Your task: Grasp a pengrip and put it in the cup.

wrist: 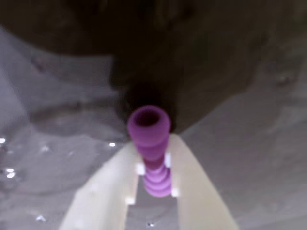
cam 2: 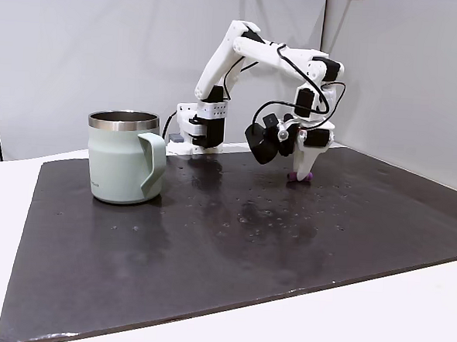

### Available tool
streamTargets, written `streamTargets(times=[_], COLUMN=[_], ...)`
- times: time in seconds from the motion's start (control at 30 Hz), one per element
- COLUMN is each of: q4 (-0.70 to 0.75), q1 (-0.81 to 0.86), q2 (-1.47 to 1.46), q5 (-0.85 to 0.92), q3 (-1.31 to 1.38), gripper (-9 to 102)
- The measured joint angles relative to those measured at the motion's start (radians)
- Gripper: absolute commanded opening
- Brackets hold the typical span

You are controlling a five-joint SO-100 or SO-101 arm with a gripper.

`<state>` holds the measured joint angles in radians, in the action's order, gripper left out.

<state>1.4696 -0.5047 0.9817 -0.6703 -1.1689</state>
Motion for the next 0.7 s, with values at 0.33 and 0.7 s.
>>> streamTargets(times=[0.33, 0.7], q4=[0.025, 0.055], q1=[0.0, 0.011], q2=[0.13, 0.594], q5=[0.044, 0.233], q3=[-0.002, -0.002], gripper=[0, 0])
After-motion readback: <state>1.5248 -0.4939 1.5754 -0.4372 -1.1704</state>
